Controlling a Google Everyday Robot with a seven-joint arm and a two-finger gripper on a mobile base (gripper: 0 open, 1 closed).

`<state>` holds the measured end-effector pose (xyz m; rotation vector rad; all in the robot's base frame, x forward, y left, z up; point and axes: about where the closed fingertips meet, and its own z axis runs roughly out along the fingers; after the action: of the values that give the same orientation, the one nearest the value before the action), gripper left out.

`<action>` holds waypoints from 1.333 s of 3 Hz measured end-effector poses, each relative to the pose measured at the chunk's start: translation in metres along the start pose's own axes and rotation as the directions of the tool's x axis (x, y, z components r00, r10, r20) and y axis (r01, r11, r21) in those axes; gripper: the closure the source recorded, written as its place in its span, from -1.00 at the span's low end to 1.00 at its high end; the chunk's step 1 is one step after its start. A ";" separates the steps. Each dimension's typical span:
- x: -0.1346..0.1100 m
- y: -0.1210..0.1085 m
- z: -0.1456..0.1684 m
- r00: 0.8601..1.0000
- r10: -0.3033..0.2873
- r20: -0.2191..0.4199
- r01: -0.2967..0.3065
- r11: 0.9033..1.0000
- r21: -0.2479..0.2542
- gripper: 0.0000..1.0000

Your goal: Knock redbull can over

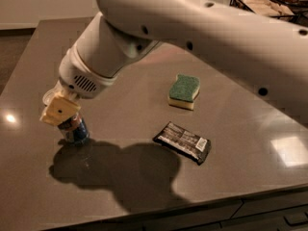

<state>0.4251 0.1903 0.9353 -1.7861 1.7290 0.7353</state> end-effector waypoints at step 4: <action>0.040 -0.089 -0.035 0.829 -0.182 -0.529 0.200 0.979 -0.024 1.00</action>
Offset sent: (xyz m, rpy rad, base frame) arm 0.0945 -0.0564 0.0239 -0.5030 -0.1605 0.0707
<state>0.5158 0.1397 0.9321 -2.2456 1.8293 0.1204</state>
